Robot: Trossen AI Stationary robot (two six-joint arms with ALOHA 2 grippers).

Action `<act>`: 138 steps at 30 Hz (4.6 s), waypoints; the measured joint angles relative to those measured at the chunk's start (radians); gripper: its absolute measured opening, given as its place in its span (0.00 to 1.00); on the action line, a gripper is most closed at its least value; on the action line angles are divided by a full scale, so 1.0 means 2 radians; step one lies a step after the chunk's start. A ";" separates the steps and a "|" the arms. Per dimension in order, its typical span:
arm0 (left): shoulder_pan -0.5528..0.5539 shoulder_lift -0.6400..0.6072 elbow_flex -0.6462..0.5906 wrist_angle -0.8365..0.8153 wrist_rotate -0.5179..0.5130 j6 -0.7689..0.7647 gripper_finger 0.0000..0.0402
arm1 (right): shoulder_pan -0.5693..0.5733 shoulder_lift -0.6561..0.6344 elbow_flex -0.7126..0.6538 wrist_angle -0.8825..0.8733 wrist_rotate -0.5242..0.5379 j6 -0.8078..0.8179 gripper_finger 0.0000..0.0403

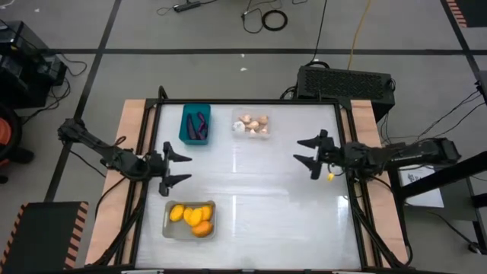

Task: Sort produce into baskets
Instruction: Return to Home Position

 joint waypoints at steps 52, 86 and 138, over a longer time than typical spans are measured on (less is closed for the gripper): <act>0.000 0.006 -0.099 -0.043 -0.076 -0.158 0.70 | -0.030 -0.156 -0.087 -0.095 -0.126 -0.009 0.00; 0.000 0.005 -0.099 -0.043 -0.072 -0.159 0.70 | -0.030 -0.156 -0.087 -0.095 -0.100 -0.012 0.00; 0.000 0.005 -0.098 -0.043 -0.072 -0.159 0.70 | -0.030 -0.156 -0.086 -0.095 -0.100 -0.012 0.00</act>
